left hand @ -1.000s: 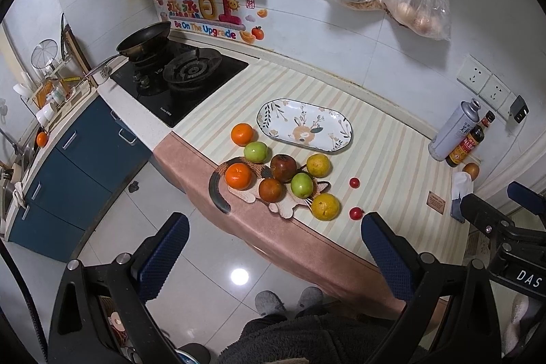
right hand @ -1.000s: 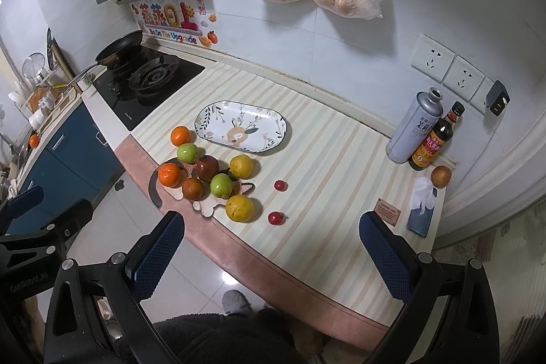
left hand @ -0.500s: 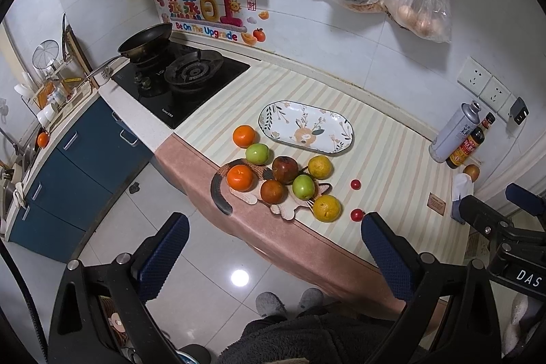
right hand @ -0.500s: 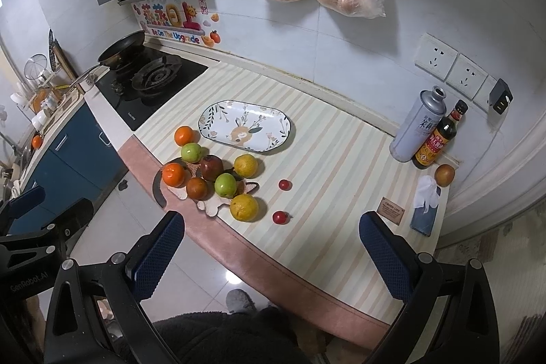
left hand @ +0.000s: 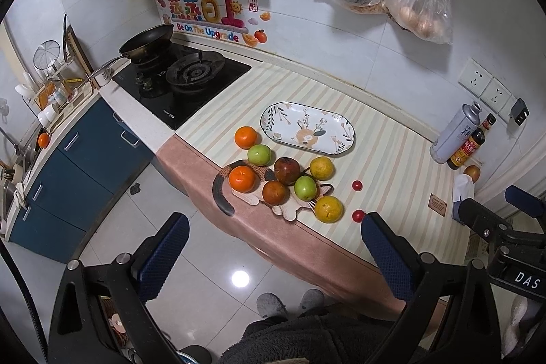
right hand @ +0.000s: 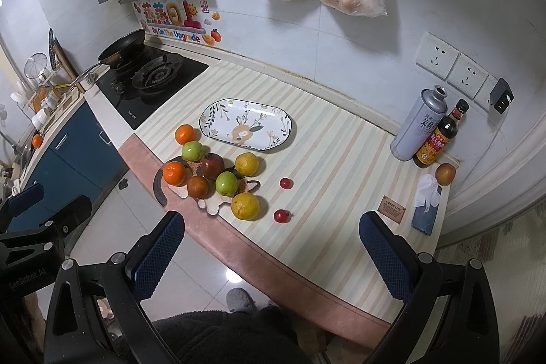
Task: Organize fruits
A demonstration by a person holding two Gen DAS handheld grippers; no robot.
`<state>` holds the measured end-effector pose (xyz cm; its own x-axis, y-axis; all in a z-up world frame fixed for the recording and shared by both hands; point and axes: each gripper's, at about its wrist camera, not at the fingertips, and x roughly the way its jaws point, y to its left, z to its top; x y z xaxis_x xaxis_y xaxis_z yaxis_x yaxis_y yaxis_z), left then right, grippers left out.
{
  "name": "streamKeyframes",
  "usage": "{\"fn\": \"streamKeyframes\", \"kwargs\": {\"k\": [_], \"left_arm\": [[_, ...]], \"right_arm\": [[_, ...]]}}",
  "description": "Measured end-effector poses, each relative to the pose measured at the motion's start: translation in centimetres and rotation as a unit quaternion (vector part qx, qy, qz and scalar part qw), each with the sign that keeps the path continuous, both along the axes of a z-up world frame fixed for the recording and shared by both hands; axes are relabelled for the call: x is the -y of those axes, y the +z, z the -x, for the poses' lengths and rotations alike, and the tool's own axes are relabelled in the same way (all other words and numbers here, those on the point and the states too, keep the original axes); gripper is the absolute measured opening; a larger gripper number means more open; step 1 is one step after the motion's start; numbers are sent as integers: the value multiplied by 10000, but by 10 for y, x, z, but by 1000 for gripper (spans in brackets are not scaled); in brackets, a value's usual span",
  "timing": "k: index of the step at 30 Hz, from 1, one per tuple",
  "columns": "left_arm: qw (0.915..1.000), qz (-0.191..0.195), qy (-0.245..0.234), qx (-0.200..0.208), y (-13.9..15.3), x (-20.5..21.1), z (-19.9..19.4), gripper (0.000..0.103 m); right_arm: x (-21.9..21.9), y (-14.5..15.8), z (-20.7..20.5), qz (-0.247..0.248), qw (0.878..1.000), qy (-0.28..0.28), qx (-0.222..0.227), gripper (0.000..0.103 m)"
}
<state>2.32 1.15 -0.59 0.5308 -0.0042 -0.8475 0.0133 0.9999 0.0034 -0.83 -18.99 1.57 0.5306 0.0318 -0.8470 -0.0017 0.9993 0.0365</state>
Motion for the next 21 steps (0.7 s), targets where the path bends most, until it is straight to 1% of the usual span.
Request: {"fn": "streamKeyframes", "kwargs": {"k": [7,11,16,19,21], "left_arm": [[10000,6,8,-6,0,-2,0,103],[10000,9,14,-5,0,-3,1,103],[9999,28,84,55,1,-8,-1,103],[9991,-103,314,258,-5,-16,-8,103],[9976,-342,537,276,-14,-25,-20,103]], "right_arm": [[1,0,-1,-7,10000,5,-2,103],[-6,-3,3,-46,10000,50,-3,103],[-4,-6,1,-188,9998,54,-26,103],[3,-15,-10,-388,9992,66,-49,103],[6,-26,-21,-522,9985,109,-106,103]]}}
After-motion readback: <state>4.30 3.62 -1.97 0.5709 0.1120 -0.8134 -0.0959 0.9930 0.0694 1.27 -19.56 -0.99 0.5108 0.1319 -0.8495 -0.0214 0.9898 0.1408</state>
